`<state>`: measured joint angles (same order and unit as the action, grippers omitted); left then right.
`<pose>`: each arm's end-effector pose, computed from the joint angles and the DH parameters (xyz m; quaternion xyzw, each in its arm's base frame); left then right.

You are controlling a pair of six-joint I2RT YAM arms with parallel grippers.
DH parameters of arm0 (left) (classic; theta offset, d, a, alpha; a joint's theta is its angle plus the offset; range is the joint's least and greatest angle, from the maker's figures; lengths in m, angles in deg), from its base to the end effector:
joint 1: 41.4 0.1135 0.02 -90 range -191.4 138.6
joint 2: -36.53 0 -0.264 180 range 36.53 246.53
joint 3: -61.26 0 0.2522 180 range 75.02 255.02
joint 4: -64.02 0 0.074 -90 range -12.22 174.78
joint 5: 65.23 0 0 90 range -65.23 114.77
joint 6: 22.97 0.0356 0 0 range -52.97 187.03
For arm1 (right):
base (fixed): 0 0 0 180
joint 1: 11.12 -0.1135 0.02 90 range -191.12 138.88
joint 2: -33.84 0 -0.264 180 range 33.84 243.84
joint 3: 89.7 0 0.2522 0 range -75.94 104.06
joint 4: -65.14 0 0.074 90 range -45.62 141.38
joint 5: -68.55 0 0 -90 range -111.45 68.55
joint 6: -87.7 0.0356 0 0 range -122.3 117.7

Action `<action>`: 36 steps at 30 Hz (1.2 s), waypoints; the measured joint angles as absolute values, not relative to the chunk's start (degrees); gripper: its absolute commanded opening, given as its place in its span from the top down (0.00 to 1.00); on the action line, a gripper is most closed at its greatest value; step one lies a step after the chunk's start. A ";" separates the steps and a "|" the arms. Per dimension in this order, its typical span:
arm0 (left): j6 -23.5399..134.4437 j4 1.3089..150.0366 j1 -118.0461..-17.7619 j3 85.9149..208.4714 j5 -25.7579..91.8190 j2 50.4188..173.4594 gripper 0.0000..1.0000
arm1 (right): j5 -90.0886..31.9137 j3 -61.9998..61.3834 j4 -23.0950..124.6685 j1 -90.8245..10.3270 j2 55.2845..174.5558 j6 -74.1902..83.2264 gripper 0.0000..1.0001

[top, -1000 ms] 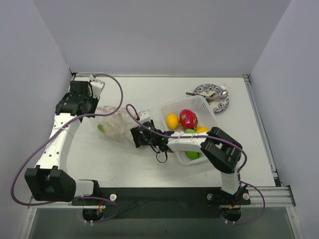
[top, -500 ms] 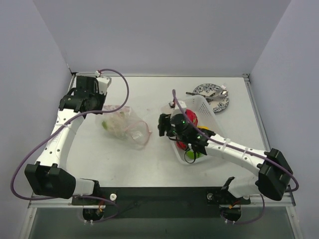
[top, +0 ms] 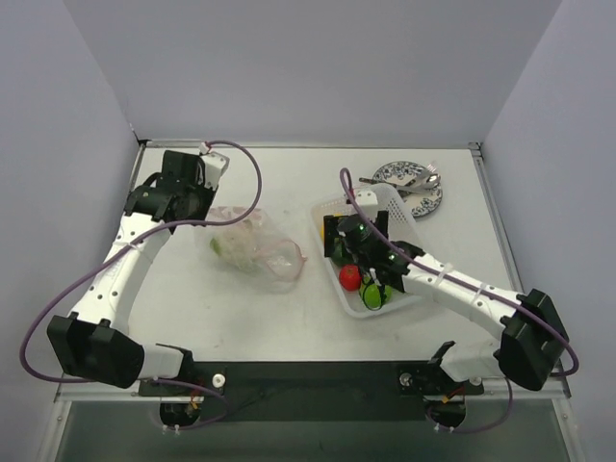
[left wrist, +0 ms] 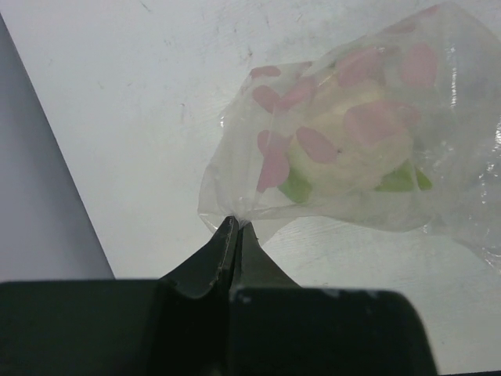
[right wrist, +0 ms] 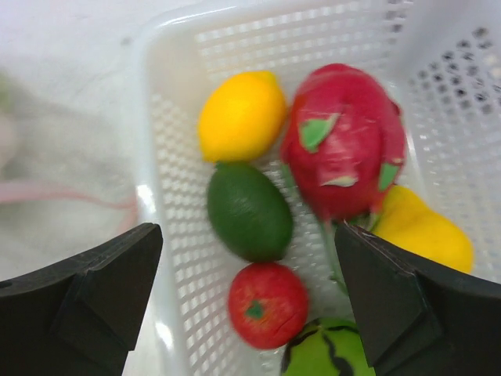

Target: Open the zip-top bag and remove the fake food

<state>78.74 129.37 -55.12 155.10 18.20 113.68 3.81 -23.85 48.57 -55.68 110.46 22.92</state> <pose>0.2682 -0.0613 0.3612 0.1859 0.9156 0.0474 0.3533 0.2251 0.2004 0.2744 -0.0279 0.8408 0.1370 0.5230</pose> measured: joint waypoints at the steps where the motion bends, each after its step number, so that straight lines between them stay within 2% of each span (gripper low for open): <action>1: 79.44 128.80 -55.12 153.72 17.17 113.66 1.00 | 3.77 -24.59 49.86 -57.73 109.50 21.91 0.00; 2: 79.92 127.95 -55.10 152.23 16.17 113.66 1.00 | 3.63 -25.51 51.39 -59.79 108.47 21.08 0.02; 5: 81.36 126.22 -55.05 148.39 13.59 113.72 1.00 | 2.41 -27.71 55.59 -64.92 107.05 19.57 0.17; 8: 82.52 124.56 -55.08 145.72 11.58 114.05 1.00 | 0.86 -28.87 58.47 -66.71 108.23 19.05 0.61; 9: 82.74 124.08 -55.08 145.26 11.16 114.27 1.00 | 0.29 -29.00 59.35 -66.87 108.97 19.00 0.65; 13: 83.17 122.57 -55.08 144.65 9.92 114.75 1.00 | -1.92 -29.03 62.89 -67.98 112.75 19.53 0.68; 16: 83.44 121.24 -55.08 144.52 9.35 115.10 1.00 | -3.88 -28.37 64.53 -69.23 116.45 19.70 0.67; 20: 83.78 120.19 -55.08 144.15 8.82 115.58 1.00 | -5.94 -26.18 65.77 -70.71 121.06 19.92 0.57; 25: 83.81 119.77 -55.08 143.86 8.69 115.99 1.00 | -7.73 -20.35 67.63 -71.22 128.16 20.14 0.52; 27: 83.83 119.64 -55.08 143.84 8.67 116.02 1.00 | -8.32 -17.49 68.29 -71.22 131.22 20.21 0.45; 30: 83.98 119.47 -55.08 143.82 8.67 116.02 1.00 | -9.35 -13.62 68.81 -71.15 135.42 20.62 0.42; 34: 83.98 118.14 -55.05 142.42 8.47 116.04 1.00 | -10.86 -8.87 69.14 -70.87 141.23 21.49 0.23; 35: 84.00 117.85 -55.03 142.00 8.41 116.04 1.00 | -11.29 -8.09 69.05 -70.82 142.44 21.80 0.03; 36: 84.00 117.55 -55.01 141.48 8.23 116.08 1.00 | -11.60 -7.21 68.99 -70.78 143.57 21.98 0.00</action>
